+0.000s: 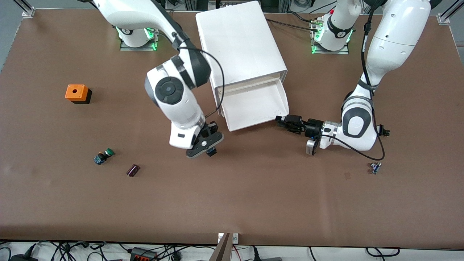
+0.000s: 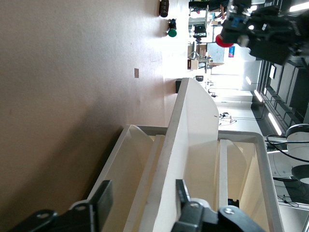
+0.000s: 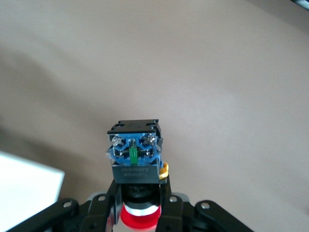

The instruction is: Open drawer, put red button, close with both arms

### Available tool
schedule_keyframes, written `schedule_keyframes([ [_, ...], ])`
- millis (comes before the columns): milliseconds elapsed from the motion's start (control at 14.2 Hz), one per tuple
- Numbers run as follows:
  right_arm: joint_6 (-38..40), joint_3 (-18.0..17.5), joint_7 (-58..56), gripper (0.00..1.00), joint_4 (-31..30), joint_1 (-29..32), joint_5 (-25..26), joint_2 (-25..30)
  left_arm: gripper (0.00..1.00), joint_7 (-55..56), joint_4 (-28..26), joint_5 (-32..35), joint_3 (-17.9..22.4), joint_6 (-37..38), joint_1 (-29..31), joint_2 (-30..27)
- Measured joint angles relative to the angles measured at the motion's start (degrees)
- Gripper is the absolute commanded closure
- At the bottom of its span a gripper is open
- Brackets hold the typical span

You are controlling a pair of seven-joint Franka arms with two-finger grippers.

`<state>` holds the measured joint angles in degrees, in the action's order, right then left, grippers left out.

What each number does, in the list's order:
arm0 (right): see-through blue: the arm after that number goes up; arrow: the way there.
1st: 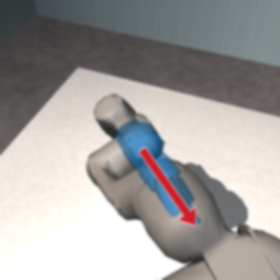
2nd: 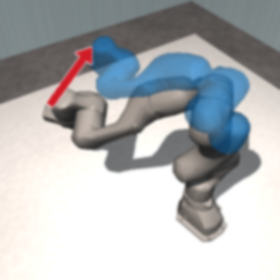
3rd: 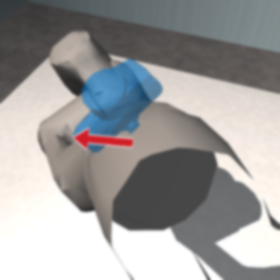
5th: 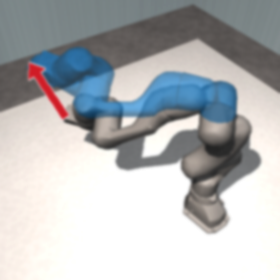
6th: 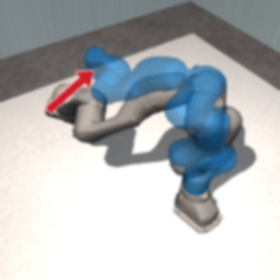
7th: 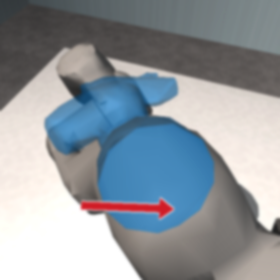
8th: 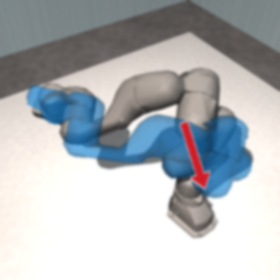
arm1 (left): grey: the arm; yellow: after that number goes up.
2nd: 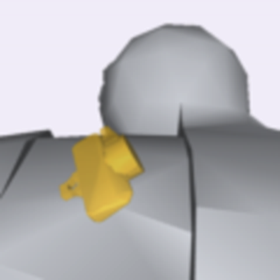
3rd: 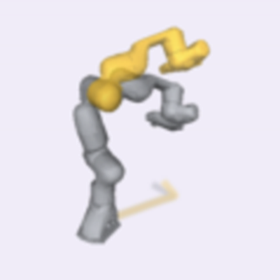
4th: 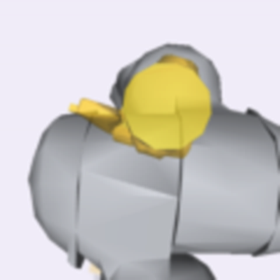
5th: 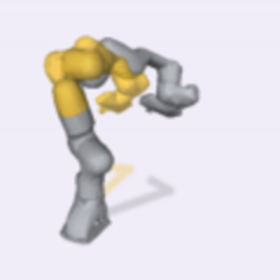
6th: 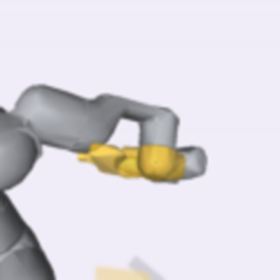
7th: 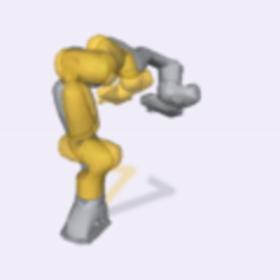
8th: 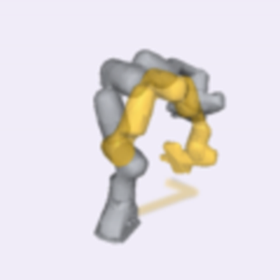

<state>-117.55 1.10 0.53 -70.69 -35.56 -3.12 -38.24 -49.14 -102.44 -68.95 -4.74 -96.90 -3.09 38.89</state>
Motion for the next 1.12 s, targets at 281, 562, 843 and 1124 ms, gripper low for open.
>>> schedule_keyframes([
  [281, 3.31, -0.19, 11.07, 1.00, 3.61, -8.08, -0.02, 0.01, 0.00, 16.93, 10.93, 12.05, 0.07, 8.98, 2.86, -0.20],
  [562, 3.66, -0.18, 20.34, 1.00, 3.60, -13.77, -0.45, -1.49, 0.00, 31.13, 17.21, 25.69, 0.13, 12.30, 6.23, -1.07],
  [843, 5.65, 0.30, 20.94, 1.00, 3.61, -13.61, -5.79, -3.00, 0.00, 40.01, 18.97, 37.53, 0.11, 12.28, 6.70, -2.17],
  [1124, 7.63, 0.34, 20.96, 1.00, 3.61, -13.62, -6.61, -3.75, 0.00, 52.10, 22.55, 48.70, -0.01, 12.23, 5.18, -2.23],
])
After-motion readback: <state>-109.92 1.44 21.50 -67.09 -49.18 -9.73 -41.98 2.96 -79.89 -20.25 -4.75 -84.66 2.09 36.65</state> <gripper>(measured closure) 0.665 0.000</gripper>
